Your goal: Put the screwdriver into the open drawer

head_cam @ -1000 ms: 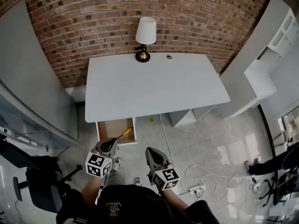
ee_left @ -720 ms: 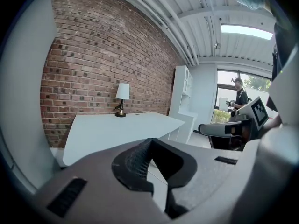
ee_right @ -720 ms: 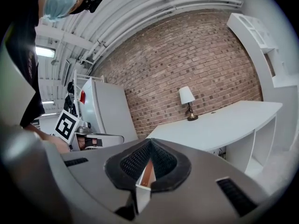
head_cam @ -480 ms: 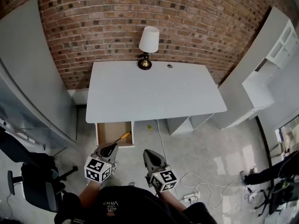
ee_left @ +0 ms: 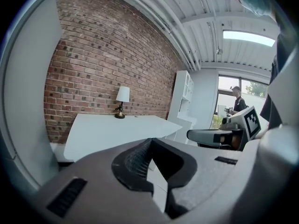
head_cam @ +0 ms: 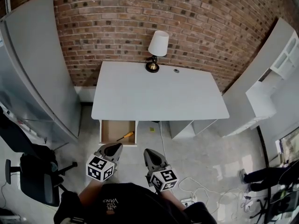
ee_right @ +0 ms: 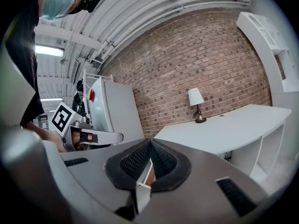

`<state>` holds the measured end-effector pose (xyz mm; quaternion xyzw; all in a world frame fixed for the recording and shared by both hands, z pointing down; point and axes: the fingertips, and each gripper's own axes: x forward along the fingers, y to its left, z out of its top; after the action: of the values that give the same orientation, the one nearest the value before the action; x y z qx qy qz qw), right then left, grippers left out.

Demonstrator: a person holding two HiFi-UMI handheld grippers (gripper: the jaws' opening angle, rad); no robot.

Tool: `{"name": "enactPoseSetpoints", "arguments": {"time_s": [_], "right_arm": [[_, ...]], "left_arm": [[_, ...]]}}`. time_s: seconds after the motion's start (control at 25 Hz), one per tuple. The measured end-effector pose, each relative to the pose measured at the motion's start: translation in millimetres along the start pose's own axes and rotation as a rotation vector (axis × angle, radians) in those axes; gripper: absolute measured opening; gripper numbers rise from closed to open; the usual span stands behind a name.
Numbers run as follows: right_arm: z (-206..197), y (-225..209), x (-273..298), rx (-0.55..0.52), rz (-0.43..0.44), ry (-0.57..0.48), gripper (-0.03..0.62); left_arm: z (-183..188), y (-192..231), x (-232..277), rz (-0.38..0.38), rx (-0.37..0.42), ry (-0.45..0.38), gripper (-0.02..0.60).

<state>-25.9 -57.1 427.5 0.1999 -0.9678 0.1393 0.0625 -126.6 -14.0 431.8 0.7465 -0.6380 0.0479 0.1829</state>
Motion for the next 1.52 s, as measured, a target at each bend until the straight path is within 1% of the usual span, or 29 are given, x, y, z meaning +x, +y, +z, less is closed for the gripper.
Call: {"name": "enactPoseSetpoints", "arguments": {"time_s": [0.08,0.2,0.44,0.72,0.92,1.52], "right_arm": [[0,3,0,-0.009,0.005,0.007,-0.005],[-2,4,-2,-0.022,0.002,0.026,-0.005],[-3,4,-7,-0.044,-0.022,0.034,-0.005],[-7,-3,-11,-0.049,-0.045,0.045,-0.005],[-8,-5,-10,-0.047,-0.045,0.042,-0.005],[-5,-11,-8,-0.046,-0.049,0.040,-0.005]], "left_arm": [[4,-4,-3,-0.003,-0.012,-0.012,0.008],[6,-14,-4,-0.008,0.010,-0.009,0.008],[-3,-27,-7,-0.025,0.024,0.014,0.008],[-11,-26,-8,-0.004,0.024,0.026,0.008],[-10,-26,-6,0.001,0.026,0.016,0.008],[-6,-27,1,-0.002,0.034,0.018,0.008]]}}
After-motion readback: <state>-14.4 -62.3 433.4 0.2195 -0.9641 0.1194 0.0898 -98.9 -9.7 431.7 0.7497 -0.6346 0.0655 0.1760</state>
